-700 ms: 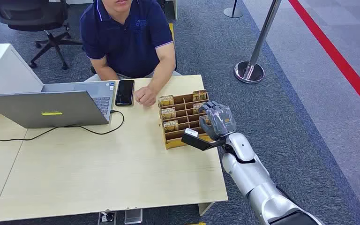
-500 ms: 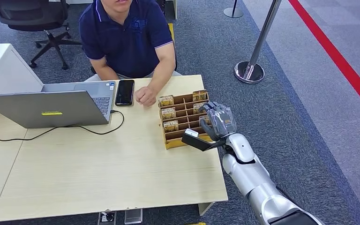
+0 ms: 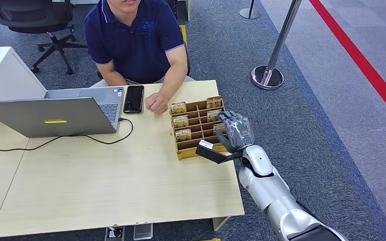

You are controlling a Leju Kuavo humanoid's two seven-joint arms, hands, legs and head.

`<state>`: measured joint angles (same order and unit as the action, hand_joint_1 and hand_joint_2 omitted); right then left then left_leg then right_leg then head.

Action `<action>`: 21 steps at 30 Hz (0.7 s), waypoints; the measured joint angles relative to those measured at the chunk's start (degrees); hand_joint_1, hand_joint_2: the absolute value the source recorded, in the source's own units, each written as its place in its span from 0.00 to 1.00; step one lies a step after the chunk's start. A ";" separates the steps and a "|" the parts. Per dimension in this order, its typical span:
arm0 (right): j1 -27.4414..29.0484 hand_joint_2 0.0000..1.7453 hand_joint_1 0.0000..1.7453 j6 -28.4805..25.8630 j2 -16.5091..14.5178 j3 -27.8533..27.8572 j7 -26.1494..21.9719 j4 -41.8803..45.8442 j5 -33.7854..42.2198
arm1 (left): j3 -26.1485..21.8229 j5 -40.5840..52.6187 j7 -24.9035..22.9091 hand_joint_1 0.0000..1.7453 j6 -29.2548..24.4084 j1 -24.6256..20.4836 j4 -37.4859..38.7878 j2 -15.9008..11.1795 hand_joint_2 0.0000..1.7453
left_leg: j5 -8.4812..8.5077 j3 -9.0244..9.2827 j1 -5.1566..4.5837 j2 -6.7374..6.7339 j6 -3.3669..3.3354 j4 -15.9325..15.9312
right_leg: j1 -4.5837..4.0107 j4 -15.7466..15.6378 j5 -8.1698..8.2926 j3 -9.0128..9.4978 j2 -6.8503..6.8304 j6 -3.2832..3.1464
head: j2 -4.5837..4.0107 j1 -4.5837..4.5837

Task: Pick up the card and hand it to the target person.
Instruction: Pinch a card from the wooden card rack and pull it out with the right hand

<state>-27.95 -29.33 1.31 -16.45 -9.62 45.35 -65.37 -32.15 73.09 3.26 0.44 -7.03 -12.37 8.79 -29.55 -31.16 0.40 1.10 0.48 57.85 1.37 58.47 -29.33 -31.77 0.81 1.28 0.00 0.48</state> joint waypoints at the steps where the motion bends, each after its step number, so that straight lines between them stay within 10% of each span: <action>1: 0.00 1.00 0.44 0.00 0.00 0.04 0.00 -0.15 -0.01 | 0.00 0.00 0.00 0.00 0.00 0.00 0.00 0.00 0.00 | 0.00 0.00 0.00 0.00 0.00 0.00 | 0.00 0.00 0.00 0.00 0.00 0.00 | 0.00 -0.01; 21: -0.71 1.00 0.40 0.08 -0.11 0.16 -0.09 -2.43 -0.66 | 0.00 -0.09 -0.01 0.00 -0.37 0.00 0.00 0.00 0.00 | 0.00 0.02 0.00 0.00 0.00 0.00 | 0.00 0.00 0.01 0.02 0.00 0.00 | 0.00 -0.01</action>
<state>-28.66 -29.24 1.20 -16.28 -9.70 42.92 -66.03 -32.15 73.00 3.25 0.07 -7.03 -12.37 8.79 -29.55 -31.14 0.40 1.10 0.48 57.85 1.37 58.47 -29.32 -31.76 0.81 1.29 0.00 0.47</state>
